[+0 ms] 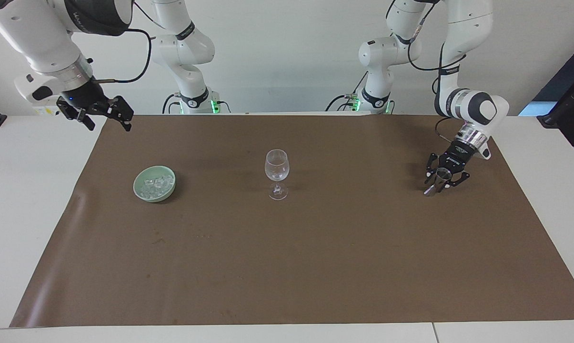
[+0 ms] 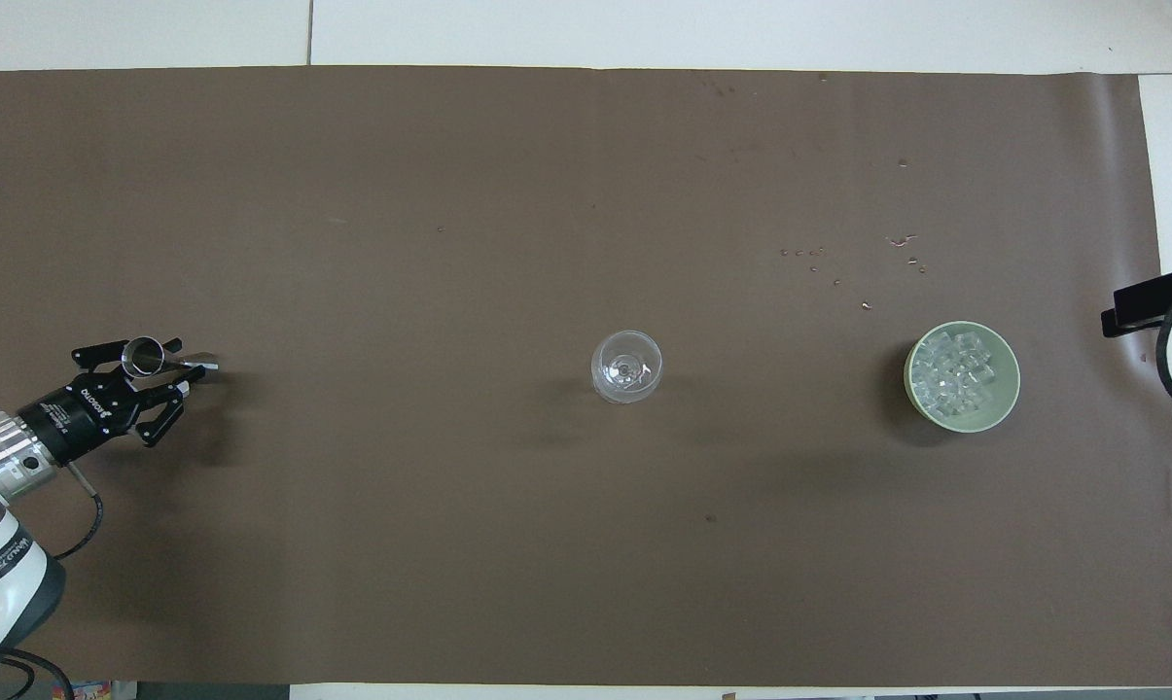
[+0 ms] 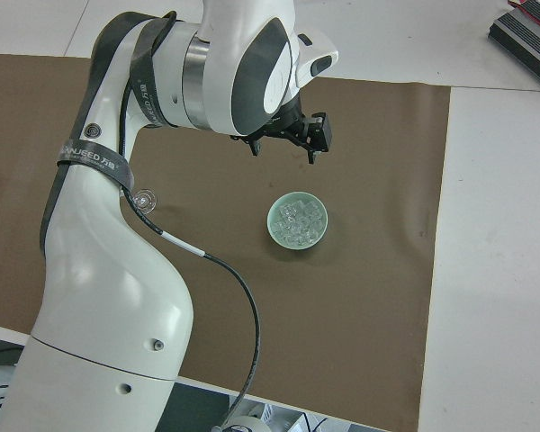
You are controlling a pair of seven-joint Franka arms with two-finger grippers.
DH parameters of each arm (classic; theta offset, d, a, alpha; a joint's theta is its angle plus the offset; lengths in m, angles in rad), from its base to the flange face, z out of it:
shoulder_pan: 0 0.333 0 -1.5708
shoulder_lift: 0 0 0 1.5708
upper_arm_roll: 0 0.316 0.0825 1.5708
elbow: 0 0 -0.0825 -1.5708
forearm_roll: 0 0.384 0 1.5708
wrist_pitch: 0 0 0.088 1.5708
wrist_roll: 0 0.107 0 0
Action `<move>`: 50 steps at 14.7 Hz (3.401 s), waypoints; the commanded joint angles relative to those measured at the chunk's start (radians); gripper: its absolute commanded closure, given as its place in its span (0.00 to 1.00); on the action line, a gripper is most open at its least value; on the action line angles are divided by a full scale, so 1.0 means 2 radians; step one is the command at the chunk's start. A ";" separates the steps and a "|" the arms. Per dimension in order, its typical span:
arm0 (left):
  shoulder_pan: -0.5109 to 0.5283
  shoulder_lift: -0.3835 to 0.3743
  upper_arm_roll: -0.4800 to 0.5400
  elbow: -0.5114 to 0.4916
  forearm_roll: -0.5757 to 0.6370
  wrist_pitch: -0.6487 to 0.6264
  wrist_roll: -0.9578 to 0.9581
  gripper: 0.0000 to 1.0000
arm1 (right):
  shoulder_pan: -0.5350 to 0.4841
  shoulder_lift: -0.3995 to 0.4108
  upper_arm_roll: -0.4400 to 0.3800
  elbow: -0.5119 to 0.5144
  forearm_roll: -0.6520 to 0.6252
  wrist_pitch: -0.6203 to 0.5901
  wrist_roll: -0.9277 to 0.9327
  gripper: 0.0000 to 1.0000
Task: Pour wine and add ice with both arms
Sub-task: 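Close the left gripper around the silver jigger, then lift the jigger with the left gripper and carry it over the glass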
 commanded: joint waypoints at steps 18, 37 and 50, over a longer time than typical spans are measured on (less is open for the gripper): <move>-0.003 -0.093 0.002 -0.016 -0.022 -0.043 -0.012 1.00 | -0.005 -0.006 0.003 -0.007 0.008 0.003 0.006 0.00; -0.106 -0.164 -0.351 0.056 -0.017 0.256 -0.347 1.00 | -0.005 -0.006 0.003 -0.007 0.008 0.003 0.006 0.00; -0.155 -0.060 -0.399 0.127 0.113 0.370 -0.363 1.00 | -0.005 -0.006 0.003 -0.007 0.008 0.002 0.006 0.00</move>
